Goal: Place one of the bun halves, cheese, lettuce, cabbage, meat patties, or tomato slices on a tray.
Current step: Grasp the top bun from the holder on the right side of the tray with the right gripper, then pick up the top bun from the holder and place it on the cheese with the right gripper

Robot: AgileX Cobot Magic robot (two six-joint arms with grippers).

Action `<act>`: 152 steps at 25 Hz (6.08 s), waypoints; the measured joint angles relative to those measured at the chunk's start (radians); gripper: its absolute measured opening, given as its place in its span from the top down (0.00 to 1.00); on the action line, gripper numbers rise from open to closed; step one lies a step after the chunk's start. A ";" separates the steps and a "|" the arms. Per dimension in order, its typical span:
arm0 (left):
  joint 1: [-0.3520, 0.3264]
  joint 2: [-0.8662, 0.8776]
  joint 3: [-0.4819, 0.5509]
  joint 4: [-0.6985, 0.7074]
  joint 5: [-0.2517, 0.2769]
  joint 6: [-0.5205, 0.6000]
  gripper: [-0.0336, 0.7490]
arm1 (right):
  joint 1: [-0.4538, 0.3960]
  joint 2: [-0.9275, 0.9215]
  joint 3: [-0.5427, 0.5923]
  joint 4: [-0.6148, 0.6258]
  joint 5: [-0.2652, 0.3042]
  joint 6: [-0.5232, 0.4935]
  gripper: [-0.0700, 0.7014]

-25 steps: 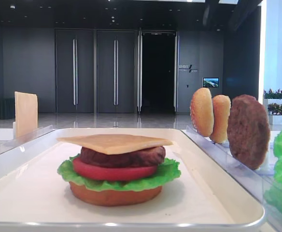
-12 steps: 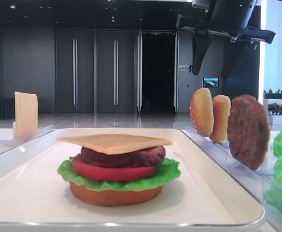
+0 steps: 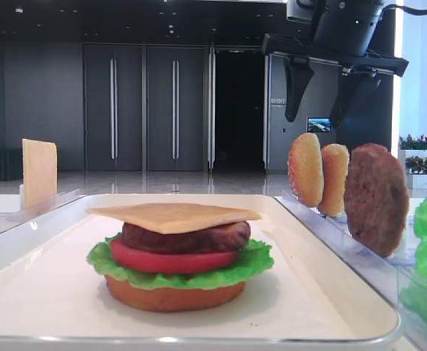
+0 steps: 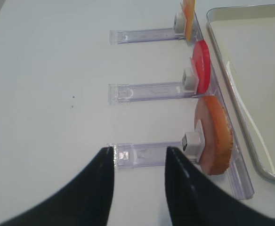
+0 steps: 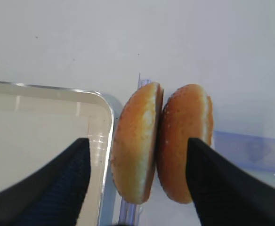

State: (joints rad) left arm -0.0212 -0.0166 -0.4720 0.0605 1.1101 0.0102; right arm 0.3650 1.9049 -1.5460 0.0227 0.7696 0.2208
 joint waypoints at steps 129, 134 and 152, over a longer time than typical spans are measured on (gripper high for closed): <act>0.000 0.000 0.000 0.000 0.000 0.000 0.60 | 0.634 -0.669 0.403 0.022 0.261 0.363 0.57; 0.000 0.000 0.000 0.000 0.000 0.000 0.60 | 0.706 -0.669 0.443 0.022 0.148 0.381 0.57; 0.000 0.000 0.000 -0.001 0.000 0.000 0.60 | 0.622 -0.669 0.805 0.956 -0.510 -0.327 0.57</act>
State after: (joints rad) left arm -0.0212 -0.0166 -0.4720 0.0596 1.1101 0.0102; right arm 0.9871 1.2363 -0.7415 0.9788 0.2597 -0.1064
